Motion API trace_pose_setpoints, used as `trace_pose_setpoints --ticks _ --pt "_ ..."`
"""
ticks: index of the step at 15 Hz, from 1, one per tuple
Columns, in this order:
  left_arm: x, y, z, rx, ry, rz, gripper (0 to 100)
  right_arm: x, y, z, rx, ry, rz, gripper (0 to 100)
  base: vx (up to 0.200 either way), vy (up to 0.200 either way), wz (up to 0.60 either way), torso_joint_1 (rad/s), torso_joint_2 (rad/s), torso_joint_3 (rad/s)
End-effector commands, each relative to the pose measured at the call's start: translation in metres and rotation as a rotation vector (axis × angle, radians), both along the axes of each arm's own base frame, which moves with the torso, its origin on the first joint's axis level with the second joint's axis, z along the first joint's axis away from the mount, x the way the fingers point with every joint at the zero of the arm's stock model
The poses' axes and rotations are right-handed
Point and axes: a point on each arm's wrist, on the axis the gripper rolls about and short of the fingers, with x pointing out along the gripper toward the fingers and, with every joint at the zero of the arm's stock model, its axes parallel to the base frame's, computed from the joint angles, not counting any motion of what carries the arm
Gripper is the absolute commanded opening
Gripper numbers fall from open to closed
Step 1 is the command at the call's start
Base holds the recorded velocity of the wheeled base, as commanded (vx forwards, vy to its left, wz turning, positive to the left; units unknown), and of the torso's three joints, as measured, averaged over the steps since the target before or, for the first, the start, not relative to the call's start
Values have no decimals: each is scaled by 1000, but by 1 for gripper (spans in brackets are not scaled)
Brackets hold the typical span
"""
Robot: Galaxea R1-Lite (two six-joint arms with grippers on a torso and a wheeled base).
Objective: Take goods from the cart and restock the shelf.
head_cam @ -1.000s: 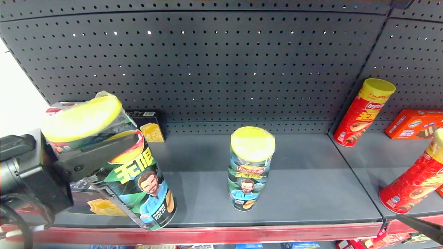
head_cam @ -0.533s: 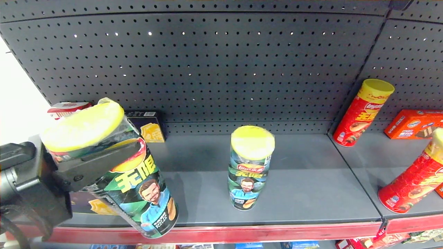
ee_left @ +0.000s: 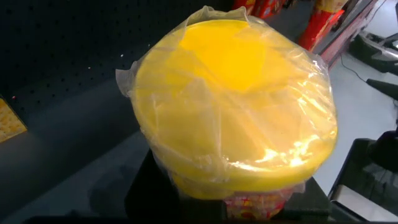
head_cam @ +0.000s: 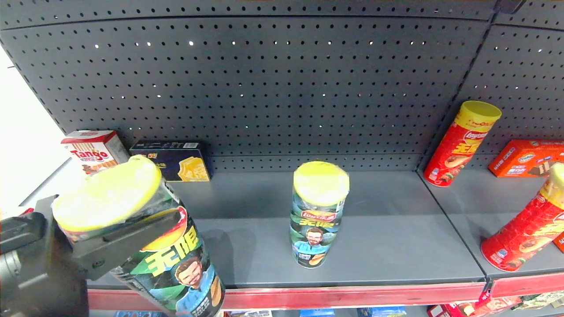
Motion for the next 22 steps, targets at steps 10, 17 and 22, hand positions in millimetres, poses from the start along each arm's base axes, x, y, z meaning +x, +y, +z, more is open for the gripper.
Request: trace_pose_setpoints --ticks 10,17,22 --pt "80 -42 4 125 -21 -1 0 0 0 0 3 0 -2 100 0 0 0 0 0 0" --pt "147 -60 19 166 -60 36 0 0 0 0 3 -2 -2 100 0 0 0 0 0 0" --pt "186 -70 15 168 -73 -47 0 0 0 0 3 -2 -2 100 0 0 0 0 0 0"
